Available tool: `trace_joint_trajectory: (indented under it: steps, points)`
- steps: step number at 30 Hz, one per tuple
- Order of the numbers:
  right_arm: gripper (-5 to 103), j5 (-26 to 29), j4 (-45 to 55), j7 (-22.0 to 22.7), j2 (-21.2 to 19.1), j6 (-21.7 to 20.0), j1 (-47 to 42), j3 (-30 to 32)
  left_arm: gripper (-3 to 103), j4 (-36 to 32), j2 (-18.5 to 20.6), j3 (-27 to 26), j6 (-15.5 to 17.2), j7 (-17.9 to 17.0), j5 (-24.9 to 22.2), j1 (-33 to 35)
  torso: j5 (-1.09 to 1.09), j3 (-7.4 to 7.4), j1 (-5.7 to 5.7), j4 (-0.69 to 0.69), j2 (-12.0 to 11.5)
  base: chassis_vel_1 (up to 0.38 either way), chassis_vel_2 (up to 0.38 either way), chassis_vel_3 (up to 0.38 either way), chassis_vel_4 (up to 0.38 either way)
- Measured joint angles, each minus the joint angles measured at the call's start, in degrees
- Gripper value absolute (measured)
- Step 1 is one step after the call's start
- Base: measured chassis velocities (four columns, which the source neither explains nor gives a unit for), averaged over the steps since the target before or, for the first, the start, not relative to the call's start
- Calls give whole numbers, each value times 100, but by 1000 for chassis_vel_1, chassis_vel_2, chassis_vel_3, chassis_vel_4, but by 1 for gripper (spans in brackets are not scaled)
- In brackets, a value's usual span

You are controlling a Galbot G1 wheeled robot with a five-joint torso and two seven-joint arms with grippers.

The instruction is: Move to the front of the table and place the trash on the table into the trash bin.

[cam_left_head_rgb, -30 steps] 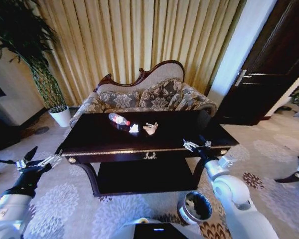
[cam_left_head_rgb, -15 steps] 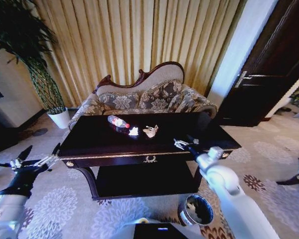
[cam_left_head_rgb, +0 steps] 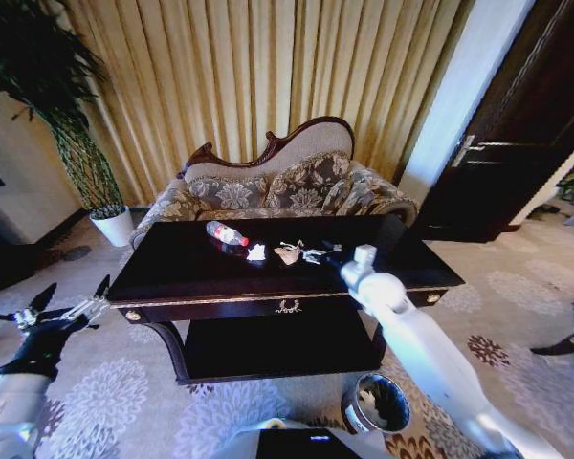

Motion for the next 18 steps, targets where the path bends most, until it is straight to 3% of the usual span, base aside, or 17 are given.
trace_joint_trajectory:
  steps: [6, 16, 18]
  points:
    - [100, -67, -401, 95, 224, -106, 361, -377, 100, 0, 20, -42, 51, -31, -20, -20, 0, -1, 0, -1, 0, 0, 0, 0, 0]
    - [101, -244, -586, 98, 334, -110, 456, -483, 100, 0, 12, -32, 61, -34, -23, -51, 1, -1, 0, -1, 0, 0, 0, 0, 0]
    - [97, -296, -593, 97, 341, -109, 457, -490, 100, 0, 14, -33, 61, -33, -24, -56, 1, -1, 0, -1, 0, 0, 0, 0, 0]
